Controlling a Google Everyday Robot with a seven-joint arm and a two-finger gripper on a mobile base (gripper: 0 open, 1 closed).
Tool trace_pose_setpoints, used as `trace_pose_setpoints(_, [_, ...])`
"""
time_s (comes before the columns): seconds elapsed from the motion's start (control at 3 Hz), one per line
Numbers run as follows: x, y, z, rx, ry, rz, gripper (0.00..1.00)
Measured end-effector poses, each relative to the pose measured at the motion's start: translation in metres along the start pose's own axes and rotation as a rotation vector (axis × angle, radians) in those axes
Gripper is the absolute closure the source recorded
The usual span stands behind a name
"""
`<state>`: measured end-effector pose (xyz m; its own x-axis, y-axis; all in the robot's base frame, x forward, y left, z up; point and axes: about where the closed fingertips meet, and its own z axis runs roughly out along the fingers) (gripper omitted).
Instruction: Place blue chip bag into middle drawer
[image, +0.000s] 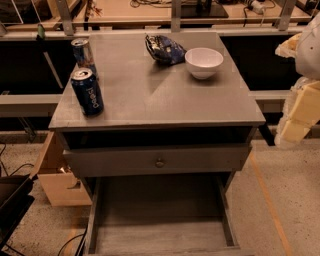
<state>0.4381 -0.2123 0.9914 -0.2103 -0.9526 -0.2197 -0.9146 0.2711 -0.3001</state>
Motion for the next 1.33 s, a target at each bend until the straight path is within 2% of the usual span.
trace_pose_setpoints(0.33, [0.0,0.0,0.0,0.001,0.0,0.0,0.0])
trace_pose_setpoints(0.67, [-0.005,-0.012,-0.008,0.101,-0.009,-0.028,0.0])
trace_pose_setpoints(1.0, [-0.014,-0.049,-0.032,0.324,0.006,-0.144,0.0])
trace_pose_setpoints(1.33, [-0.029,-0.1,-0.052,0.508,-0.036,-0.234,0.0])
